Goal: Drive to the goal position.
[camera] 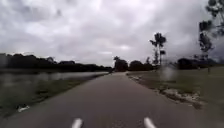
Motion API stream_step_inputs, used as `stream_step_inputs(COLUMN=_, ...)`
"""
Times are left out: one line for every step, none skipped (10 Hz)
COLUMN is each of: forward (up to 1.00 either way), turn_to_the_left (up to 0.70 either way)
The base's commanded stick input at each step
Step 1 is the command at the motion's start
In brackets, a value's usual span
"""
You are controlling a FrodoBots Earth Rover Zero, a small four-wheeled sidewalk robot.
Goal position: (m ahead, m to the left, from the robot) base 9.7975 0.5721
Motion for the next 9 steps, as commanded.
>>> stream_step_inputs(forward=0.84, turn_to_the_left=0.03)
stream_step_inputs(forward=0.84, turn_to_the_left=0.03)
stream_step_inputs(forward=0.84, turn_to_the_left=0.17)
stream_step_inputs(forward=0.84, turn_to_the_left=0.29)
stream_step_inputs(forward=0.84, turn_to_the_left=0.14)
stream_step_inputs(forward=0.84, turn_to_the_left=0.03)
stream_step_inputs(forward=0.84, turn_to_the_left=0.03)
stream_step_inputs(forward=0.84, turn_to_the_left=0.03)
stream_step_inputs(forward=0.84, turn_to_the_left=0.03)
